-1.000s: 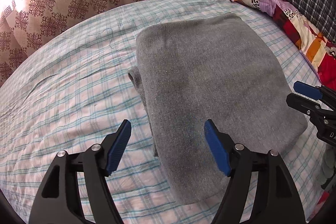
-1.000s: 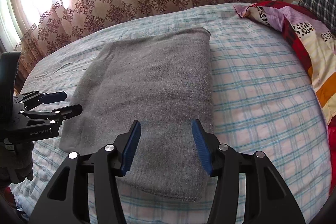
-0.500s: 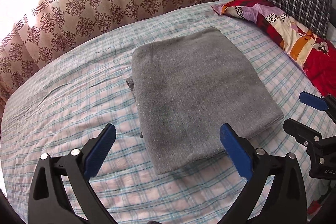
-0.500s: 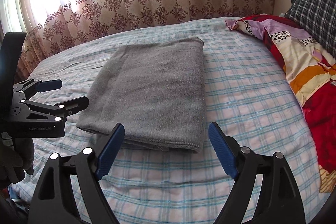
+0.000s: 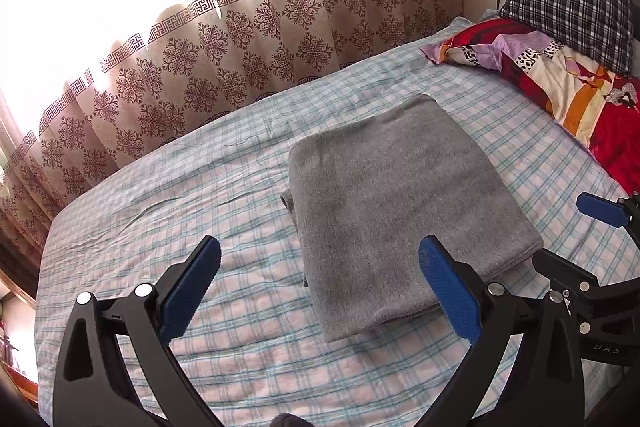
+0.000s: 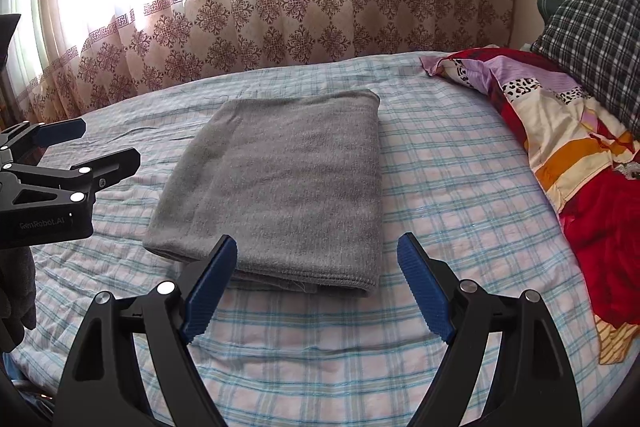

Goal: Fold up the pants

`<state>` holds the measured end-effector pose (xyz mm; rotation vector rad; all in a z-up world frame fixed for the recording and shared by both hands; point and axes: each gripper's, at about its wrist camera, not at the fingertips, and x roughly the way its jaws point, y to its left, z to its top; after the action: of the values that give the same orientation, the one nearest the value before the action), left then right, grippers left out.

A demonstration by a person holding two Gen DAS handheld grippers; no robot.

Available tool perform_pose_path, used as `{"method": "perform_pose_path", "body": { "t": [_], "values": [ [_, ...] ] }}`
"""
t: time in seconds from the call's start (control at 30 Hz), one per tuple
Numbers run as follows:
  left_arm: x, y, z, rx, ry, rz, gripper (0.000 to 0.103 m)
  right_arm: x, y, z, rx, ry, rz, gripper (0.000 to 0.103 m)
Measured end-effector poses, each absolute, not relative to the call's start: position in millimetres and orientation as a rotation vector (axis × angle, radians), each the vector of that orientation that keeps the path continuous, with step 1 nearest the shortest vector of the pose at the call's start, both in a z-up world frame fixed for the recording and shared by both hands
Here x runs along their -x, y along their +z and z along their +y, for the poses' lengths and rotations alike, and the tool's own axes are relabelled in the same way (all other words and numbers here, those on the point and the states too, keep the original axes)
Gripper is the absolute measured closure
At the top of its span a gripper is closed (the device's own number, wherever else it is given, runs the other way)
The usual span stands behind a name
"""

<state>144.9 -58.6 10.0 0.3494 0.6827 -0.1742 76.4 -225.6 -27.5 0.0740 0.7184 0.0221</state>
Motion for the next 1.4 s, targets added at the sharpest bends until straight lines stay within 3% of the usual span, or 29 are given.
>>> {"method": "perform_pose_path", "body": {
  "t": [1.4],
  "values": [
    [-159,-12,-69,-0.359,-0.222,0.806,0.002,-77,-28,-225,-0.050,-0.001,0.703,0.021]
  ]
}}
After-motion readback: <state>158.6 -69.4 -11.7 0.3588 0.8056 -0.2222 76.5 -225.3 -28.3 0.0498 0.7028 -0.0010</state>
